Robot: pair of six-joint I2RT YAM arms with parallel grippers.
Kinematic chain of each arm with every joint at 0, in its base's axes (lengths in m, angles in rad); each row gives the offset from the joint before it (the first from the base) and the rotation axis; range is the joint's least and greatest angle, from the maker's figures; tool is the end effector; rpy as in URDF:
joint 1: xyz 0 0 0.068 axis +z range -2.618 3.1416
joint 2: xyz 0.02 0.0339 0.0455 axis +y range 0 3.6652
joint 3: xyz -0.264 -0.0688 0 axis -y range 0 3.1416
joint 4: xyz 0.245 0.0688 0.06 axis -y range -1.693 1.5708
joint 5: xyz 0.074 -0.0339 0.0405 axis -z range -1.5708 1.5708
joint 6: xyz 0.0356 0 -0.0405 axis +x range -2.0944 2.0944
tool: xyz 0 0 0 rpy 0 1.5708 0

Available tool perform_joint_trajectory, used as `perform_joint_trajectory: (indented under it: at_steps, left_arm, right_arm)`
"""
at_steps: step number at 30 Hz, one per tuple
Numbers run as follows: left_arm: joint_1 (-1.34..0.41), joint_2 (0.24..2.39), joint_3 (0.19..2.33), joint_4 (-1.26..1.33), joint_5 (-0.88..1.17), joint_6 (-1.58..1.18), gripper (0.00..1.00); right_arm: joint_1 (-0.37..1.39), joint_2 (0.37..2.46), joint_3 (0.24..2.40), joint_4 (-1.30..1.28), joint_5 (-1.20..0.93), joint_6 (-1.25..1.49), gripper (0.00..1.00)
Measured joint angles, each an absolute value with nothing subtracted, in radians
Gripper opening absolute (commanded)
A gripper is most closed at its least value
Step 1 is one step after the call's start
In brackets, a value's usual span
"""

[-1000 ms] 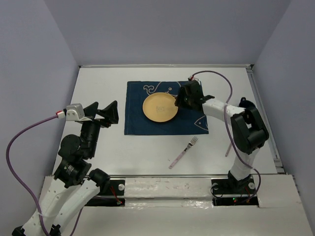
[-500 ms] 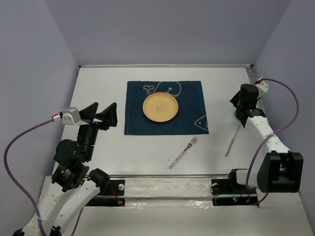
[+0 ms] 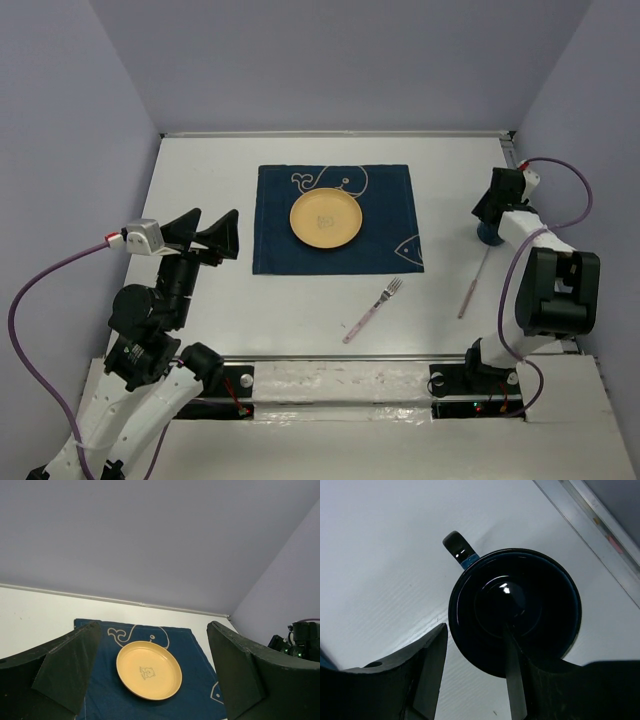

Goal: Set the dinner table for one person

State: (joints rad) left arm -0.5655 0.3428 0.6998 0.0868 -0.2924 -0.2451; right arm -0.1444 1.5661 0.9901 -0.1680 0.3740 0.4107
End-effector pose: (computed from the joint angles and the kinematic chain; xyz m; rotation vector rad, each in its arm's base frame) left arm 0.0710 -0.0329 0.3905 -0.0800 1.1615 -0.5541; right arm 0.3304 -0.0612 0.2218 0.8003 2.1237 -0.2924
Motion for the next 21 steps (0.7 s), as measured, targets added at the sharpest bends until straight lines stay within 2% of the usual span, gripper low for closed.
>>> perform_joint_trajectory:
  at_steps: [4,6,10,11,21]
  left_arm:
    - [-0.566,0.343,0.7,0.087,-0.288,-0.245,0.99]
    - [-0.566,0.343,0.7,0.087,-0.288,-0.245,0.99]
    - [-0.566,0.343,0.7,0.087,-0.288,-0.245,0.99]
    - [-0.566,0.343,0.7,0.087,-0.288,-0.245,0.99]
    - [-0.566,0.352,0.7,0.087,-0.287,-0.245,0.99]
  right_arm:
    - [-0.149,1.635,1.024,-0.172,0.365,0.405,0.48]
    - [-0.149,1.666,1.044,-0.172,0.361,0.403,0.42]
    - [-0.149,1.698,1.065,-0.173,0.358,0.399,0.17]
    - [-0.149,1.699,1.067,-0.168,0.357,0.399,0.01]
    - [-0.103,1.631,1.078,-0.215,0.386,0.355,0.0]
